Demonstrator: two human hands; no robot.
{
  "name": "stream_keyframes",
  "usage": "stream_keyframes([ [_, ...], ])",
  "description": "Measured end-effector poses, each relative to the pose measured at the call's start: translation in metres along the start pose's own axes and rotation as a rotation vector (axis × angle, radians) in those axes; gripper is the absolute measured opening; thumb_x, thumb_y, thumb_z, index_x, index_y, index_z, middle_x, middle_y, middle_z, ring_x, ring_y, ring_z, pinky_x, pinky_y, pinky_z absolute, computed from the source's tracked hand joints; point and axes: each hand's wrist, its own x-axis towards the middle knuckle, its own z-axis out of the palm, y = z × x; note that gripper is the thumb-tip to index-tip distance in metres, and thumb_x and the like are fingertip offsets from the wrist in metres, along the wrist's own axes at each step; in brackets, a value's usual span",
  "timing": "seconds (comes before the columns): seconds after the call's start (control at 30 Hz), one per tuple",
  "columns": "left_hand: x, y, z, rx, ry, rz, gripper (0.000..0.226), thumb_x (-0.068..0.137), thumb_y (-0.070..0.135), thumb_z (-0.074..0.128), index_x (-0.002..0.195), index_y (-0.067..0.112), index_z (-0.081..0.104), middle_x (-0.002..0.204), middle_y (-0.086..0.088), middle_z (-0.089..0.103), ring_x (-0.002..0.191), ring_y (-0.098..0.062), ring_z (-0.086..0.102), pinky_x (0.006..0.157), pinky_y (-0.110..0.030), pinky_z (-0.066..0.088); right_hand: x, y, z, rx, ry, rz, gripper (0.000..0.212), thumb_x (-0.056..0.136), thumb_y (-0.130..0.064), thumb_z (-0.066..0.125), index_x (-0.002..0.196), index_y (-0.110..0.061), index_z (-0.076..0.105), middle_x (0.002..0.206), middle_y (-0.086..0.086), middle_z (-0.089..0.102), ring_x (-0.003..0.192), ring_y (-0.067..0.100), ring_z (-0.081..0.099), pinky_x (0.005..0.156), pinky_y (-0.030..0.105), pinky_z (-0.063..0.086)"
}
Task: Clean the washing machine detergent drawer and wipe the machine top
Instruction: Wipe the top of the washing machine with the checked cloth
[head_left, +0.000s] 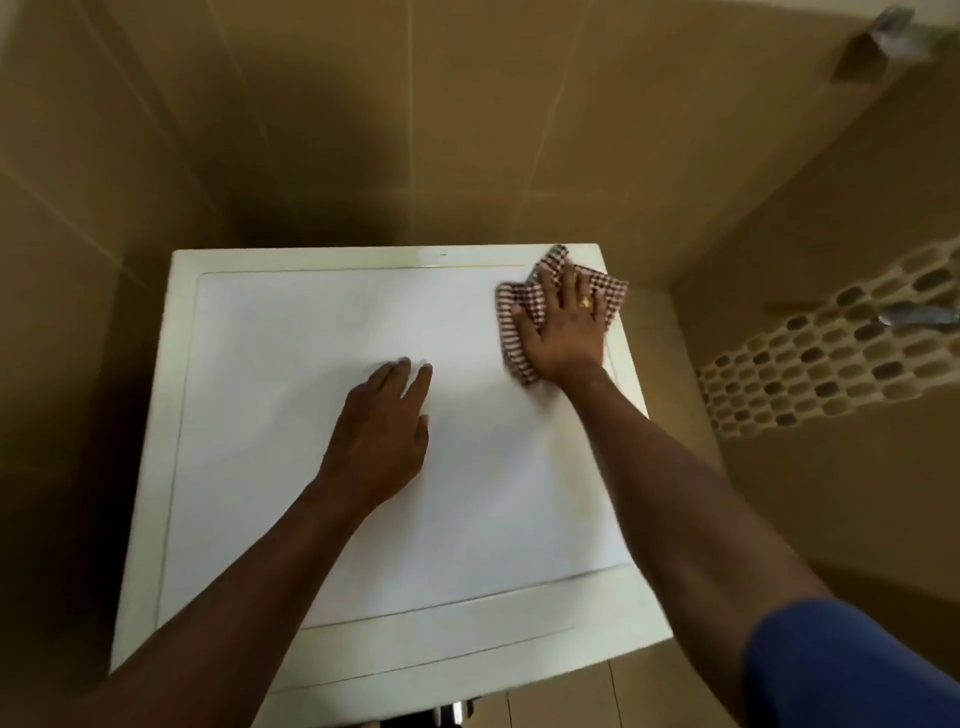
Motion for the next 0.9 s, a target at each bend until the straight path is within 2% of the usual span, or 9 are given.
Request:
stream_keyframes([
  [0.07, 0.005, 0.001, -0.003, -0.011, -0.040, -0.027, 0.063, 0.096, 0.027, 0.058, 0.155, 0.012, 0.040, 0.159, -0.013, 0.040, 0.147, -0.031, 0.036, 0.108, -0.047, 0.043, 0.010, -0.037, 0.004, 0.004, -0.042, -0.137, 0.078, 0.099, -0.067, 0.021, 0.164, -0.024, 0.012, 0.171, 0.012, 0.003, 0.158, 0.032, 0.001, 0.126, 0.056, 0.002],
  [0.2, 0.004, -0.011, -0.021, -0.173, -0.042, -0.063, 0.061, 0.100, 0.033, 0.054, 0.158, 0.024, 0.035, 0.162, -0.002, 0.036, 0.150, -0.019, 0.029, 0.114, -0.038, 0.037, -0.006, -0.043, 0.009, -0.064, -0.062, -0.623, 0.073, 0.102, -0.065, 0.029, 0.164, -0.029, 0.014, 0.172, 0.004, 0.004, 0.159, 0.025, 0.001, 0.126, 0.053, 0.008],
  [0.37, -0.035, -0.082, -0.039, -0.141, 0.129, -0.270, 0.058, 0.099, 0.022, 0.060, 0.153, 0.013, 0.044, 0.157, -0.015, 0.042, 0.149, -0.031, 0.032, 0.120, -0.043, 0.030, 0.028, -0.091, 0.017, 0.005, 0.022, -0.294, 0.075, 0.099, -0.068, 0.027, 0.163, -0.031, 0.015, 0.172, 0.008, 0.007, 0.158, 0.032, 0.005, 0.126, 0.054, 0.005],
  [0.43, -0.046, -0.106, -0.042, -0.067, 0.133, -0.358, 0.063, 0.099, 0.023, 0.060, 0.156, 0.011, 0.037, 0.161, -0.020, 0.034, 0.152, -0.036, 0.025, 0.123, -0.050, 0.025, 0.027, -0.136, 0.023, 0.013, -0.025, -0.384, 0.075, 0.100, -0.067, 0.025, 0.163, -0.029, 0.014, 0.171, 0.010, 0.005, 0.158, 0.034, 0.003, 0.125, 0.057, 0.004],
  [0.57, -0.057, -0.143, -0.047, -0.053, 0.039, -0.585, 0.085, 0.100, 0.043, 0.055, 0.163, 0.012, 0.007, 0.168, -0.021, 0.006, 0.155, -0.039, 0.006, 0.123, -0.059, 0.012, 0.006, -0.148, 0.031, -0.078, -0.049, -0.821, 0.075, 0.100, -0.068, 0.030, 0.163, -0.031, 0.014, 0.172, 0.005, 0.005, 0.158, 0.028, 0.006, 0.125, 0.054, 0.010],
  [0.63, -0.071, -0.154, -0.043, -0.191, -0.038, -0.710, 0.096, 0.099, 0.052, 0.051, 0.161, 0.012, -0.009, 0.169, -0.017, -0.009, 0.156, -0.037, -0.002, 0.124, -0.059, 0.010, 0.010, -0.142, 0.029, -0.058, -0.008, -0.792, 0.075, 0.100, -0.069, 0.031, 0.163, -0.032, 0.016, 0.172, 0.002, 0.008, 0.158, 0.025, 0.007, 0.125, 0.053, 0.012],
  [0.77, -0.082, -0.156, -0.027, -0.271, -0.105, -0.742, 0.104, 0.096, 0.065, 0.045, 0.156, 0.020, -0.027, 0.165, -0.006, -0.031, 0.155, -0.037, -0.010, 0.122, -0.061, 0.011, 0.025, -0.197, 0.035, 0.008, 0.030, -0.485, 0.074, 0.100, -0.068, 0.028, 0.163, -0.029, 0.018, 0.171, 0.008, 0.013, 0.157, 0.032, 0.010, 0.126, 0.054, 0.007],
  [0.83, -0.075, -0.156, -0.030, -0.310, -0.136, -0.778, 0.101, 0.097, 0.067, 0.041, 0.156, 0.021, -0.028, 0.164, -0.004, -0.032, 0.155, -0.036, -0.012, 0.122, -0.061, 0.008, 0.015, -0.234, 0.040, 0.012, -0.011, -0.563, 0.075, 0.100, -0.068, 0.026, 0.163, -0.027, 0.019, 0.170, 0.010, 0.013, 0.157, 0.033, 0.010, 0.125, 0.057, 0.007],
  [0.9, -0.074, -0.159, -0.037, -0.370, -0.142, -0.800, 0.098, 0.098, 0.066, 0.039, 0.157, 0.022, -0.025, 0.165, -0.002, -0.030, 0.155, -0.033, -0.011, 0.123, -0.058, 0.006, 0.001, -0.244, 0.044, -0.025, -0.044, -0.838, 0.074, 0.100, -0.066, 0.027, 0.163, -0.028, 0.019, 0.171, 0.008, 0.013, 0.158, 0.031, 0.010, 0.125, 0.056, 0.009],
])
